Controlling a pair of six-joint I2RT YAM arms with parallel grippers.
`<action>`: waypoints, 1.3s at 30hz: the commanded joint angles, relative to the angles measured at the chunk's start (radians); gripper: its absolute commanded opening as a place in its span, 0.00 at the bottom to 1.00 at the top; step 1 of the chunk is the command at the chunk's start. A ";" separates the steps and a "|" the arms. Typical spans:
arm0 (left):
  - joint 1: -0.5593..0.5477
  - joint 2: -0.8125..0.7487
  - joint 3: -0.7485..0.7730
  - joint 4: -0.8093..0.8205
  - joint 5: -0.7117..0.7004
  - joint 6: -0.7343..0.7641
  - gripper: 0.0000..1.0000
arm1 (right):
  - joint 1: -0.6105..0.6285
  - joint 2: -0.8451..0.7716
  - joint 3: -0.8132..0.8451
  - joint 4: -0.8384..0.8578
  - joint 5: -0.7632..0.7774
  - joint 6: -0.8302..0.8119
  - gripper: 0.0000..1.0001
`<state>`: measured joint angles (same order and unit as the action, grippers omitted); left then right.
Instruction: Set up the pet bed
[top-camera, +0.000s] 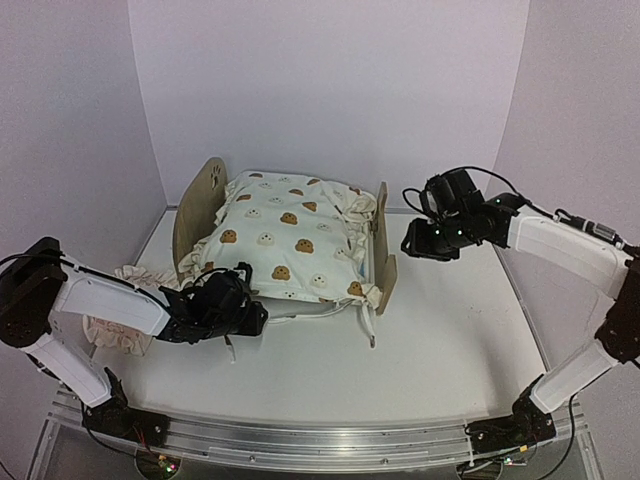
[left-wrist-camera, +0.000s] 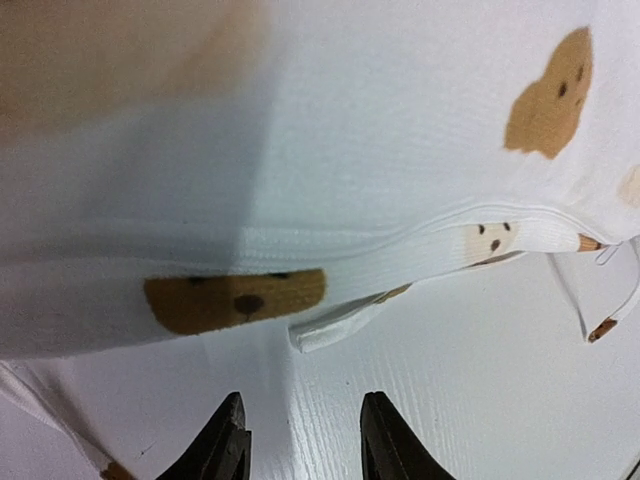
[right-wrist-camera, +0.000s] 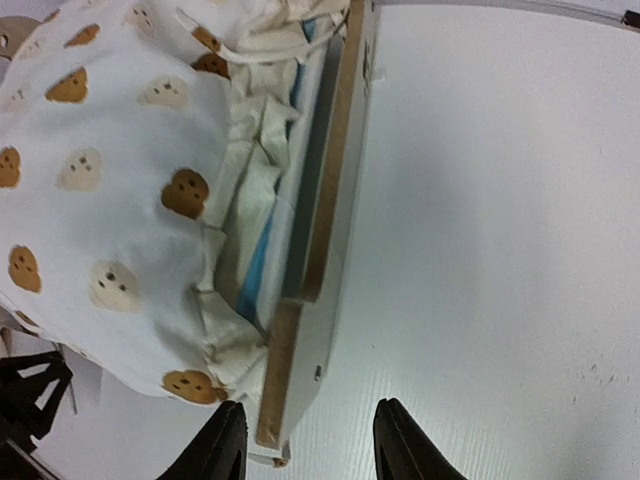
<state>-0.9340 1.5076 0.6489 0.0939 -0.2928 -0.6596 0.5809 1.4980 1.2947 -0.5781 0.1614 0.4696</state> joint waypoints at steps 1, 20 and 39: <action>0.001 -0.059 -0.006 -0.062 -0.051 0.005 0.38 | -0.047 0.144 0.181 -0.033 -0.104 -0.019 0.46; 0.059 -0.037 0.086 -0.137 -0.118 0.075 0.34 | -0.105 0.352 0.223 -0.087 -0.373 -0.040 0.09; 0.173 0.039 0.158 -0.060 -0.068 0.135 0.30 | 0.158 -0.068 -0.278 -0.022 -0.458 0.025 0.07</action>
<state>-0.7748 1.5436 0.7536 -0.0246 -0.3353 -0.5444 0.6982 1.5243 1.0388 -0.6296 -0.2536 0.4766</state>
